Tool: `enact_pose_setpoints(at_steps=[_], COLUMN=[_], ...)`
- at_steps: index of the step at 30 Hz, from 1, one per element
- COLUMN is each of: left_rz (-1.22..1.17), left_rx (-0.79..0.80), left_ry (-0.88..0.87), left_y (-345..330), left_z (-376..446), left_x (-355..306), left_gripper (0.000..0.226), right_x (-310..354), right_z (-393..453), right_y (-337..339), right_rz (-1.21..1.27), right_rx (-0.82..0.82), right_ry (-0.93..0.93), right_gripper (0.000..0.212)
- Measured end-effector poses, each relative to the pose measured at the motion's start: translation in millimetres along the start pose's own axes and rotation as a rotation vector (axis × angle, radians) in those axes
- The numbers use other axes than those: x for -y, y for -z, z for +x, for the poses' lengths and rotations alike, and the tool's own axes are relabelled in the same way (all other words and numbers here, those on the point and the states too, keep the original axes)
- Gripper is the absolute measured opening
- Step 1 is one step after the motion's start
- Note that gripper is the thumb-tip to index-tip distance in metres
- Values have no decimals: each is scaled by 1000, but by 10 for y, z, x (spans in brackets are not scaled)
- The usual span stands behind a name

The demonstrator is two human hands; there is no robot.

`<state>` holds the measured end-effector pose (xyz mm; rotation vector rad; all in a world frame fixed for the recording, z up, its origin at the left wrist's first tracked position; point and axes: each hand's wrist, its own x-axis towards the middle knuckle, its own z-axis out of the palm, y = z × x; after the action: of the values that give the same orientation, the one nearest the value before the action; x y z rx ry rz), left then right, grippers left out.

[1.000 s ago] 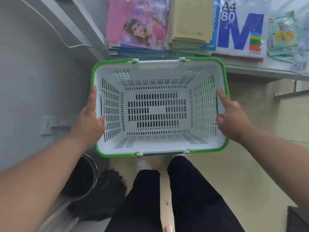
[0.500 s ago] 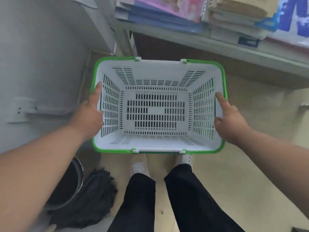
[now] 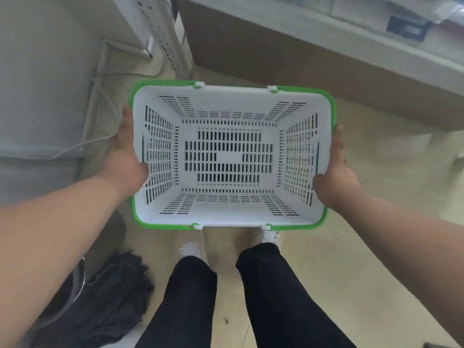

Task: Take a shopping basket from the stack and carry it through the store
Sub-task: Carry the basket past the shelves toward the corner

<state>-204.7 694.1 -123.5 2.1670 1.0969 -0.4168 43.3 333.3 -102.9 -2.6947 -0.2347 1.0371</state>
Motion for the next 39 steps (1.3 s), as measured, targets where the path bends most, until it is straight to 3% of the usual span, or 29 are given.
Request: enact_pose_setpoints(at_steps=[5, 10, 25, 31, 39], left_rz=[34, -224, -399, -458, -385], left_rx=[-3, 13, -187, -264, -330], left_ry=[101, 173, 440, 614, 722], left_y=[42, -61, 118, 97, -86], left_z=[-137, -514, -1243, -1438, -1479], left_x=[-57, 253, 1380, 1384, 1283], left_gripper=[118, 122, 125, 123, 117], right_x=[60, 346, 2235, 3032, 3301], right_z=[-11, -35, 369, 525, 559], right_y=[-37, -57, -595, -731, -794], right_rz=[7, -44, -341, -470, -541], right_rx=[-22, -6, 49, 71, 77], right_ry=[-30, 33, 387, 546, 643], right_gripper=[119, 124, 124, 123, 113])
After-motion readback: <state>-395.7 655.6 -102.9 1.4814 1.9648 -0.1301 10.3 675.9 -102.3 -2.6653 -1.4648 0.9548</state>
